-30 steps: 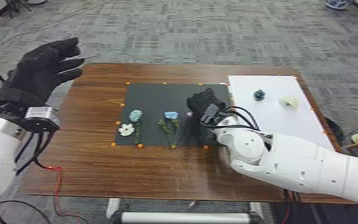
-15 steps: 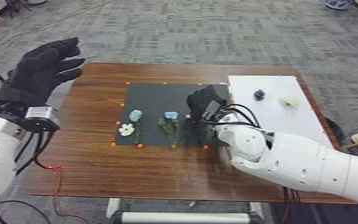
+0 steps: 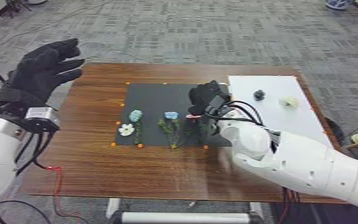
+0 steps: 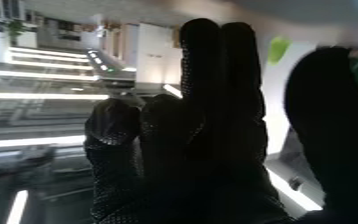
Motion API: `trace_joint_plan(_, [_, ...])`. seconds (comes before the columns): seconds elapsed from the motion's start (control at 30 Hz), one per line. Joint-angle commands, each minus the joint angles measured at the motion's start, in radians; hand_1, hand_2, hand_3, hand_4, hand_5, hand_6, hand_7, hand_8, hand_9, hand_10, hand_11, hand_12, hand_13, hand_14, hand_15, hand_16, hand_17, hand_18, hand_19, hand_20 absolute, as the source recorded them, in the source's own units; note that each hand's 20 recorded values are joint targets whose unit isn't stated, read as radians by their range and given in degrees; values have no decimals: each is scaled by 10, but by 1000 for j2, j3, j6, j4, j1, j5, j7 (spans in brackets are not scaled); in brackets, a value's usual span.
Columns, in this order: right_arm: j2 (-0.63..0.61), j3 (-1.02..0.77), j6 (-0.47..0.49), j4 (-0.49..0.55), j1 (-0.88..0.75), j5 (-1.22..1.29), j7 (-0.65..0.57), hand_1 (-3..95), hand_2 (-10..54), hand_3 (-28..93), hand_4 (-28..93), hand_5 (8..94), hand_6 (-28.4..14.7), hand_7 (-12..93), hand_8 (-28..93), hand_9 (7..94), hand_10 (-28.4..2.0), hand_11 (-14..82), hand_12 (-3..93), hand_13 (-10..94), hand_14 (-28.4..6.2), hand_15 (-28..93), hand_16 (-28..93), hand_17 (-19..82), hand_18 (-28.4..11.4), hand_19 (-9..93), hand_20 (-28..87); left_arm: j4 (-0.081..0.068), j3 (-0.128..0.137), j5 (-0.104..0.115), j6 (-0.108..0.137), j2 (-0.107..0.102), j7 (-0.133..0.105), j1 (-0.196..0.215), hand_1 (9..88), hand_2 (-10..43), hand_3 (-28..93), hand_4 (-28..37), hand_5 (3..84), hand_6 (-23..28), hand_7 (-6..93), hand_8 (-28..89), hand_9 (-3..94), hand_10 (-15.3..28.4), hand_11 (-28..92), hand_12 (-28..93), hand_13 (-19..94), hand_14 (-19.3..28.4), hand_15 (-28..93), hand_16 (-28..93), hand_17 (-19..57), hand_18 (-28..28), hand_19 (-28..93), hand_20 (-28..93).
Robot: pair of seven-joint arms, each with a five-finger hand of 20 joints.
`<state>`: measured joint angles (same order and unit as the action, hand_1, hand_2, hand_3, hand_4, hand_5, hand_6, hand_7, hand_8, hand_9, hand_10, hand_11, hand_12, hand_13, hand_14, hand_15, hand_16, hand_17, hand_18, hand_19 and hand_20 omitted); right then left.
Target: Arrange flowers
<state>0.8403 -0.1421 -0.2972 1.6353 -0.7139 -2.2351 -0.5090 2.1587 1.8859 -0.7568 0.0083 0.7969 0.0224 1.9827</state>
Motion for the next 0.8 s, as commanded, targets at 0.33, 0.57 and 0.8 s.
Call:
trace_joint_plan(0.33, [-223,-439,24,88,-292,83,-152,258,-92,863,-268,531,-19,271,-133,557,-120,288,241,552,-105,839,327,287,-210,862,593,60,165,12,54,166,-9,330,251,-17,697,-263,285,30,214,-99,203,106,267,198,115,139,492,-49,-98,198,413,114])
trace_joint_plan(0.57, [-239,-364,14,34,-277,27,-224,273,-95,875,-280,433,-53,246,-119,432,-136,262,231,492,-123,832,288,255,-215,830,581,69,192,8,53,172,-6,353,250,-19,699,-264,284,30,215,-100,202,106,267,199,114,138,491,-49,-98,197,412,114])
trace_joint_plan(0.8, [-247,-320,-76,26,-262,21,-215,277,-95,875,-282,433,-50,247,-119,438,-132,263,228,492,-120,835,267,254,-216,828,579,68,192,7,34,145,0,332,250,-18,698,-265,283,30,216,-100,201,105,269,199,113,137,492,-49,-98,197,412,115])
